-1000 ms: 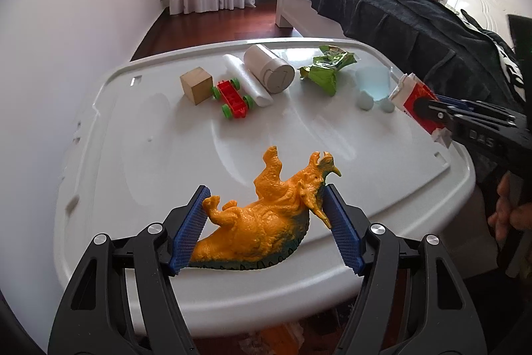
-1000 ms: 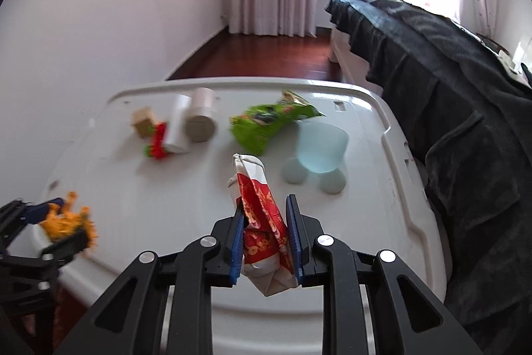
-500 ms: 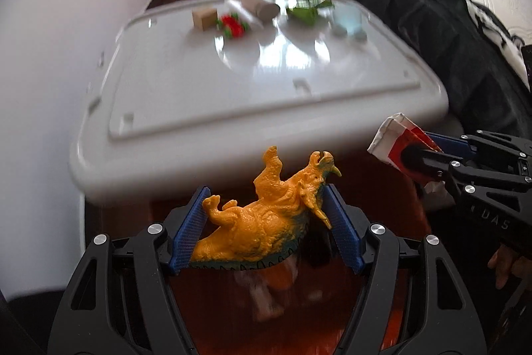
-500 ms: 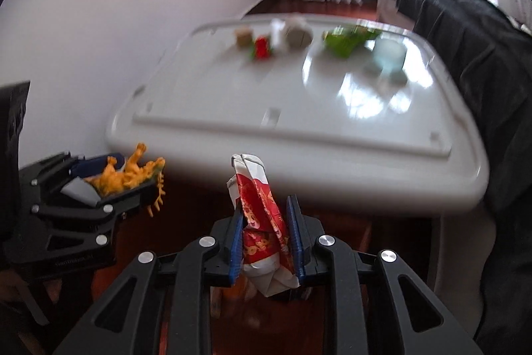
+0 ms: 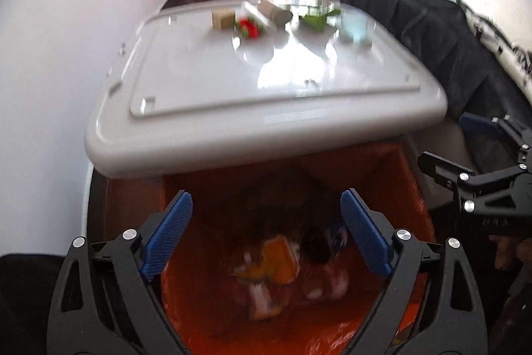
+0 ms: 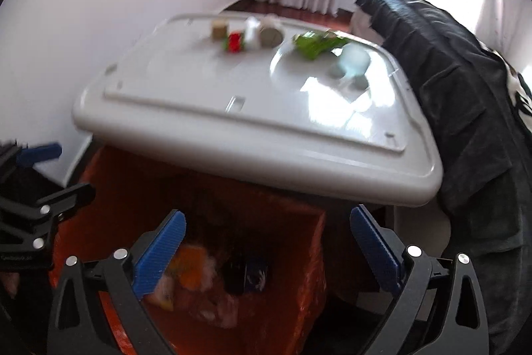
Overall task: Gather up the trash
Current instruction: 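Lower the dinosaur and red wrapper into the bin and open both tools, then grasp the wooden block with the left tool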
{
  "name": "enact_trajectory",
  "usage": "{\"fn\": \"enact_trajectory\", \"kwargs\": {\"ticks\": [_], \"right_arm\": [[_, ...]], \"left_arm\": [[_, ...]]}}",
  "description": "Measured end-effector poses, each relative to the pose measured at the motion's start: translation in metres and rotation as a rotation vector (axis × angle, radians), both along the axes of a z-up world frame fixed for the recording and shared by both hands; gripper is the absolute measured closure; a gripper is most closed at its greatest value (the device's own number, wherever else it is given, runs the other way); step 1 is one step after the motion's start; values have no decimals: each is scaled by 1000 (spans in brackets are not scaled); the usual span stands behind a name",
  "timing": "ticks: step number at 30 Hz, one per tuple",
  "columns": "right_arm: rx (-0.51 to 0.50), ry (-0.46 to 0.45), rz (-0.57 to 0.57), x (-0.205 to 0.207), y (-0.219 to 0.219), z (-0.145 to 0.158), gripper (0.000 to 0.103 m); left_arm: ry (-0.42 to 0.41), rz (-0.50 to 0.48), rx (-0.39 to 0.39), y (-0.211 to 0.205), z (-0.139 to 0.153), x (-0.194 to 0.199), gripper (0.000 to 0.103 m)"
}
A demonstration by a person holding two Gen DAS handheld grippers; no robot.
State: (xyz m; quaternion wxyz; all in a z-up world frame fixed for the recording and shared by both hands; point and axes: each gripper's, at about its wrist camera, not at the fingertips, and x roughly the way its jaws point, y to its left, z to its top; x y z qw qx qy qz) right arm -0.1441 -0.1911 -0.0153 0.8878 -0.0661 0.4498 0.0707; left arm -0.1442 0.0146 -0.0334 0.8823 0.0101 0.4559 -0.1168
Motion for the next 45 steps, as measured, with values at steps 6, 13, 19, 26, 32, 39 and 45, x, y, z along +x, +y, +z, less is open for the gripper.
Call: {"fn": "enact_trajectory", "kwargs": {"ticks": [6,13,19,26,32,39,45], "right_arm": [[93,-44,-45,32,-13,29,5],[85,-131,-43,74,-8,56,5],[90,-149,-48,100,-9,52,5],[122,-60,-78,119,-22,19,5],[161,-19,-106,129,-31,8,5],[167,-27,-91,131,-28,10,5],[149,-42,-79,130,-24,13,5]], "left_arm": [[-71,8,-21,7,23,34,13],[-122,-98,-5,11,40,124,13],[-134,-183,-28,21,34,209,13],[-124,-176,-26,29,-2,295,13],[-104,-225,-5,22,-32,337,13],[-70,-264,-44,21,-46,360,19],[-34,-270,-45,16,-55,369,30]]}}
